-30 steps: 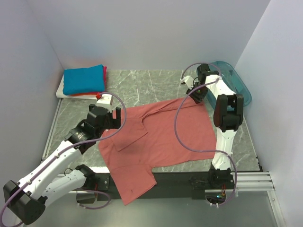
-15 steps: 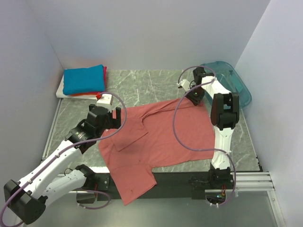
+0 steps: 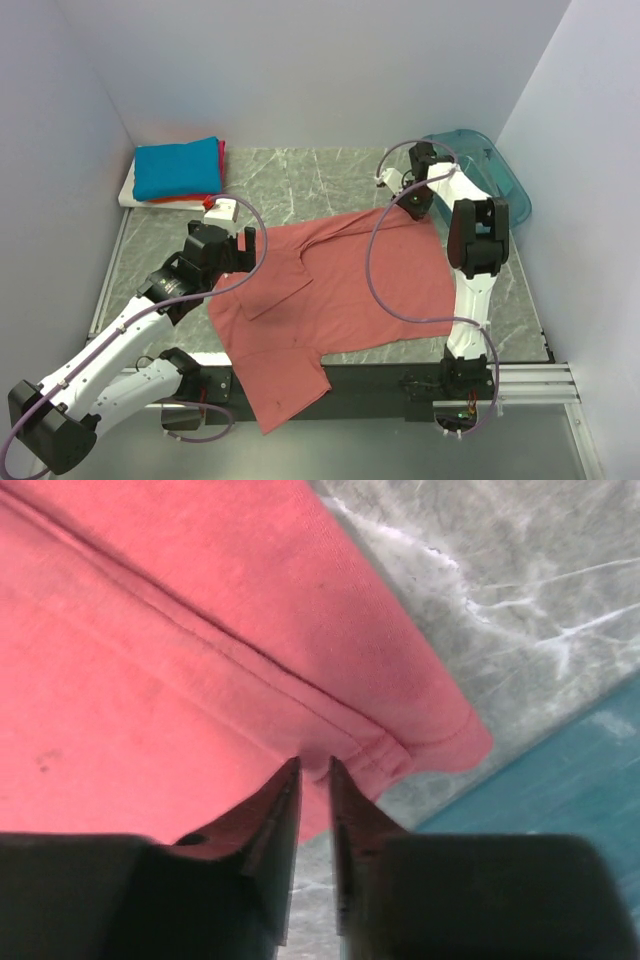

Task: Fold and stack the t-shirts
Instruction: Fold the tshirt

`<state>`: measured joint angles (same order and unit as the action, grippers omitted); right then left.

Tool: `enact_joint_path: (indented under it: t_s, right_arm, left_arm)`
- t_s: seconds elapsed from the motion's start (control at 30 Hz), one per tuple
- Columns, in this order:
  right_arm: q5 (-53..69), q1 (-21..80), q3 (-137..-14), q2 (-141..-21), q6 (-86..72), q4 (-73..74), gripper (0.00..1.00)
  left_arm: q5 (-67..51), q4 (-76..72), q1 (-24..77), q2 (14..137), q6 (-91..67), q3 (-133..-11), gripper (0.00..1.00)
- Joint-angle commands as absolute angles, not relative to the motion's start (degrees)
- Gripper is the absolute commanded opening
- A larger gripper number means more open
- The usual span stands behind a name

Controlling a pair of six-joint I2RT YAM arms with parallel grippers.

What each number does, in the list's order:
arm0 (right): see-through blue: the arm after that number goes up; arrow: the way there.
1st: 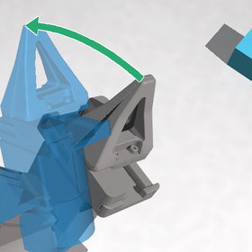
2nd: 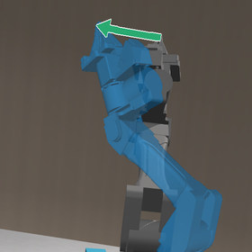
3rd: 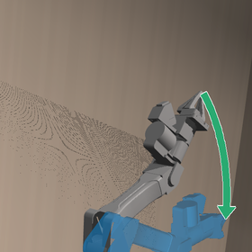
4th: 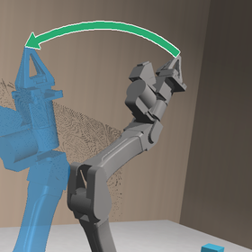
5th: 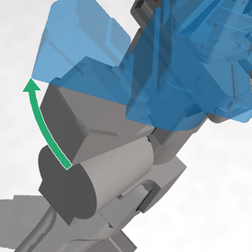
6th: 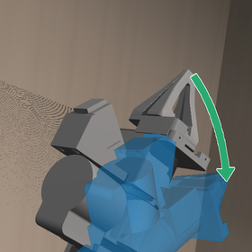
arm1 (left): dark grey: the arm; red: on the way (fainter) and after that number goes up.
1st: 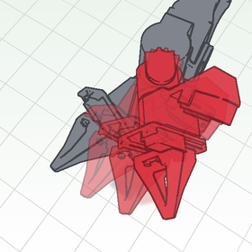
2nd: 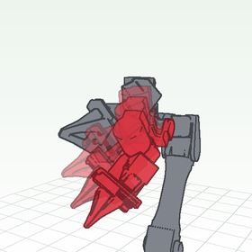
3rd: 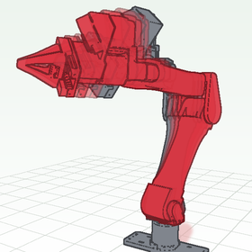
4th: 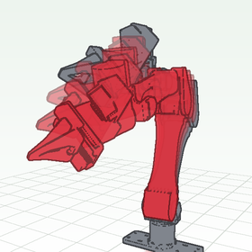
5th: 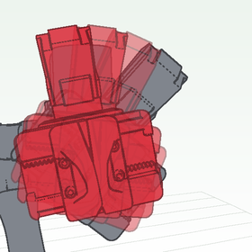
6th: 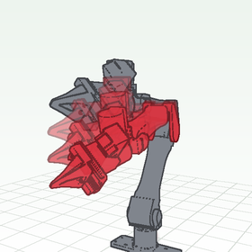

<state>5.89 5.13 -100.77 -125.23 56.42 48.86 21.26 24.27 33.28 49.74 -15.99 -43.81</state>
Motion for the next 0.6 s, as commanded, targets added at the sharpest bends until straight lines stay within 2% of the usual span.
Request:
enact_joint_path:
  t_s: [0.0, 0.03, 0.2, 0.57]
  right_arm:
    - [8.25, 5.54, -100.64, -119.97, 57.21, 49.47, 0.30]
    - [11.48, 5.80, -100.81, -119.27, 58.00, 50.09, 0.39]
    - [18.36, 8.43, -100.81, -117.68, 61.69, 53.43, 0.48]
    - [17.67, 13.27, -107.49, -125.24, 66.45, 58.36, 0.49]
  left_arm:
    - [20.83, 22.59, 32.96, 49.31, -16.44, -43.94, 0.94]
    - [20.83, 22.59, 32.96, 49.31, -16.44, -43.95, 0.94]
    - [20.92, 22.68, 32.96, 49.48, -16.44, -43.95, 0.94]
    - [20.92, 22.76, 32.87, 49.48, -16.35, -43.95, 0.94]
